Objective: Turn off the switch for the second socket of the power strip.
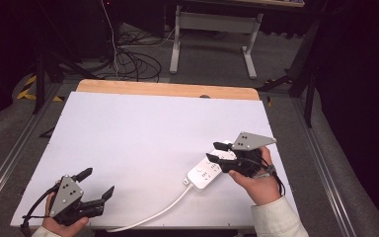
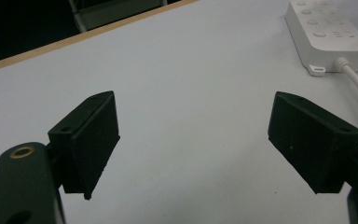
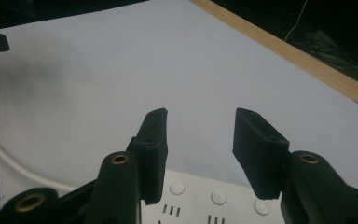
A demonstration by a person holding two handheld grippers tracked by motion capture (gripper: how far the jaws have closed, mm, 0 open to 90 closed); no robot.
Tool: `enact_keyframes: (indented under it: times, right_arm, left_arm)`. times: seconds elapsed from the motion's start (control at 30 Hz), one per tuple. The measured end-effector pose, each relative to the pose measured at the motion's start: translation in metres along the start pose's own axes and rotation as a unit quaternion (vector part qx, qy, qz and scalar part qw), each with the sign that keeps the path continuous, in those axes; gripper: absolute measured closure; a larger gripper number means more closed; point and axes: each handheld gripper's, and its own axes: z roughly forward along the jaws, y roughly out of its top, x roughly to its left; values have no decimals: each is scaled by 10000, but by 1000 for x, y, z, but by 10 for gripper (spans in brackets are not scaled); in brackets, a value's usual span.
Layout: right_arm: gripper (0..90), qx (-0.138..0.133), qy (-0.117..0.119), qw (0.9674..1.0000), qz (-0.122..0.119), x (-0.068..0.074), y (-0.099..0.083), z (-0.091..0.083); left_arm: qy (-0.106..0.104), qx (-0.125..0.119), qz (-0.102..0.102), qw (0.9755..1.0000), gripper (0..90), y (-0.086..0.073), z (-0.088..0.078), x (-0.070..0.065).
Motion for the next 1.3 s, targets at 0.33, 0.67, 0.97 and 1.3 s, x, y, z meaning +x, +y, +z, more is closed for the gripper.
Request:
enact_keyframes:
  times: [0.33,0.67,0.97,1.3]
  right_arm:
    - [413,-86,-130,9998,95,2,-25,-9]
    - [176,-358,-300,9979,448,-4,-61,-15]
    - [57,-486,-253,9971,520,-11,-88,-18]
    - [45,-98,-300,9991,275,-8,-113,-12]
  left_arm:
    - [-4,-6,6,10000,170,0,-1,0]
    - [11,-11,4,10000,170,0,-1,0]
    - [0,-47,-22,10000,169,0,-2,0]
    - [-38,-30,20,10000,167,-1,-2,1]
